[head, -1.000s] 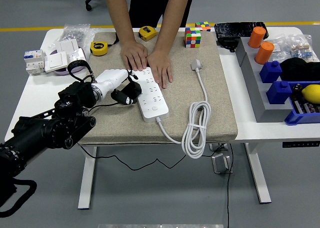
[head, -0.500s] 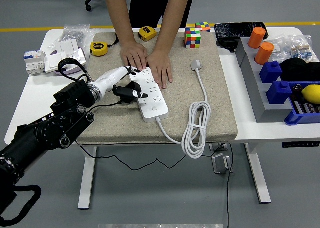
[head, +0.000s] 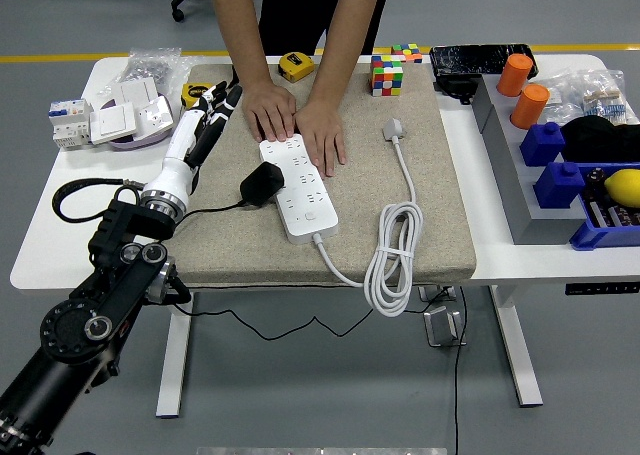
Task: Pick up the plug,place it near the board,insert it into the board,press the button
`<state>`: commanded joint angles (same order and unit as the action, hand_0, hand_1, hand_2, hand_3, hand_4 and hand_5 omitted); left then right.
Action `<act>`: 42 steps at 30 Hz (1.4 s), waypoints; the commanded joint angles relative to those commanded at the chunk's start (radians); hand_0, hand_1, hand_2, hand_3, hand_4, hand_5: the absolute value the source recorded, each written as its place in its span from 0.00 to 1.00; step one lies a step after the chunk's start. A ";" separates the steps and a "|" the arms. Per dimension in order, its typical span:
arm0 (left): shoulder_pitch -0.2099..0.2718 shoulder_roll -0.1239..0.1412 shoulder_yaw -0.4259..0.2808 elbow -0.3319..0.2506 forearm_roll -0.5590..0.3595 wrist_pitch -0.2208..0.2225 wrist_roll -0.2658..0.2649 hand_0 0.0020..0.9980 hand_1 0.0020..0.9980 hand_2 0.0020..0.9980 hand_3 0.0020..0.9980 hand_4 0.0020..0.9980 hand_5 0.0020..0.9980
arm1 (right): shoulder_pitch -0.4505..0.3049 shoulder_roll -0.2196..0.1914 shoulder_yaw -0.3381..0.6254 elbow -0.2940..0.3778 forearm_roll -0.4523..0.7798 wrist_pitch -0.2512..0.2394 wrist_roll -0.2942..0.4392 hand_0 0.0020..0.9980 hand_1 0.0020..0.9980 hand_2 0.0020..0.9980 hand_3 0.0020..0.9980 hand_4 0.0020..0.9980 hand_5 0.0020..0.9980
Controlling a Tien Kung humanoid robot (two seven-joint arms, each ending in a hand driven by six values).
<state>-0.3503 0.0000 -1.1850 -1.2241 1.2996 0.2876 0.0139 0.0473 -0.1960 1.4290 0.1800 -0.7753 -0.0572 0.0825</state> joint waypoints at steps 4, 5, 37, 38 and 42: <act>0.060 0.000 0.021 -0.032 -0.019 -0.013 0.029 1.00 1.00 1.00 1.00 1.00 1.00 | -0.002 0.001 0.008 0.000 -0.003 0.000 0.001 0.98 0.92 0.87 0.87 1.00 0.92; 0.069 0.001 0.025 -0.034 -0.010 -0.018 0.034 1.00 1.00 1.00 1.00 1.00 1.00 | -0.003 0.002 0.010 0.000 -0.004 0.000 0.001 0.98 0.92 0.87 0.87 1.00 0.92; -0.016 0.052 0.160 0.136 0.507 -0.098 0.079 1.00 1.00 1.00 0.96 1.00 1.00 | 0.001 -0.004 0.010 0.000 -0.012 -0.001 0.000 0.98 0.92 0.86 0.86 1.00 0.92; -0.018 0.053 0.165 0.137 0.514 -0.098 0.080 1.00 1.00 1.00 0.96 1.00 1.00 | 0.001 -0.004 0.011 0.000 -0.013 -0.001 0.000 0.98 0.92 0.86 0.86 1.00 0.92; -0.022 0.054 0.175 0.140 0.536 -0.098 0.085 1.00 1.00 1.00 0.96 1.00 1.00 | -0.001 -0.005 0.011 0.000 -0.015 -0.002 -0.001 0.98 0.92 0.86 0.86 1.00 0.92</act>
<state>-0.3719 0.0540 -1.0105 -1.0840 1.8354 0.1901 0.0994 0.0468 -0.2011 1.4397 0.1800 -0.7904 -0.0595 0.0816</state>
